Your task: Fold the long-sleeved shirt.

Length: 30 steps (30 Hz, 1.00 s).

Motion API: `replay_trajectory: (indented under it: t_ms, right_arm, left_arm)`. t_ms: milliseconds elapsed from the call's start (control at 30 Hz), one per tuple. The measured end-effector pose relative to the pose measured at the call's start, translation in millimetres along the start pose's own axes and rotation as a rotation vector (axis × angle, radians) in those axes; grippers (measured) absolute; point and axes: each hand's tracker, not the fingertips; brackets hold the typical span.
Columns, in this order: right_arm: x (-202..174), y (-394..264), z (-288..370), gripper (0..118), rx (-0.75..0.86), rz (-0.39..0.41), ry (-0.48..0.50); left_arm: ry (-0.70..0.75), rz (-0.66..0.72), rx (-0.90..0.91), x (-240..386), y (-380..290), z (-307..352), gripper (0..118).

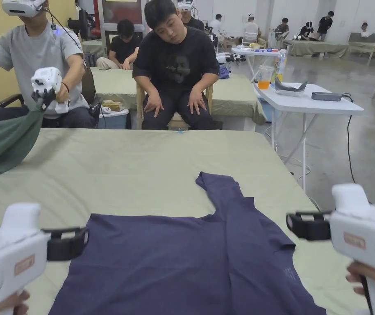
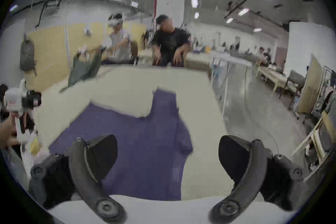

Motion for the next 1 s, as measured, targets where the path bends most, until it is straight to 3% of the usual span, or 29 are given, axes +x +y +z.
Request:
replay_trajectory:
  t_ms: [67, 200, 233, 267, 300, 333, 367, 467, 733, 767, 800, 833, 900, 933, 1000]
  right_arm:
    - [-8, 44, -12, 118, 0.063, -0.057, -0.026]
    - [-25, 92, -42, 118, 0.106, -0.044, -0.107]
    - [-28, 95, -49, 118, 0.102, -0.047, -0.095]
    - [-31, 97, -55, 113, 0.103, -0.052, -0.100]
    - [-34, 96, -60, 94, 0.110, -0.056, -0.099]
    - [-37, 93, -67, 33, 0.110, -0.047, -0.119]
    - [-41, 92, -71, 9, 0.080, -0.002, -0.181]
    - [-37, 95, -79, 9, 0.111, -0.037, -0.148]
    - [-10, 105, -131, 9, 0.027, -0.080, -0.136]
    - [-6, 105, -142, 19, 0.015, -0.086, -0.128]
    - [-1, 113, -155, 60, -0.020, -0.101, -0.089]
    - [5, 123, -175, 118, -0.074, -0.107, -0.068]
    - [17, 135, -220, 118, -0.310, -0.175, -0.002]
    - [19, 140, -238, 118, -0.176, -0.145, 0.005]
    - [21, 148, -278, 118, -0.237, -0.145, -0.027]
  left_arm:
    - [0.006, 0.019, 0.039, 21, 42, -22, 118]
    - [0.026, 0.050, 0.116, 53, 90, -55, 118]
    - [0.021, 0.054, 0.116, 60, 99, -60, 106]
    - [0.021, 0.058, 0.130, 67, 105, -68, 78]
    - [0.053, 0.047, 0.144, 73, 109, -74, 30]
    - [0.087, 0.038, 0.137, 75, 111, -79, 4]
    - [0.088, 0.068, 0.141, 70, 119, -74, 4]
    - [0.111, -0.009, 0.154, 85, 114, -75, 4]
    - [0.111, -0.053, 0.151, 80, 107, -103, 4]
    - [0.108, -0.056, 0.148, 77, 107, -107, 4]
    - [0.106, -0.053, 0.147, 78, 103, -104, 4]
    - [0.107, -0.048, 0.142, 76, 102, -107, 4]
    - [0.101, -0.032, 0.114, 68, 100, -118, 4]
    - [0.104, -0.028, 0.111, 64, 99, -125, 4]
    - [0.108, -0.031, 0.112, 56, 96, -137, 4]
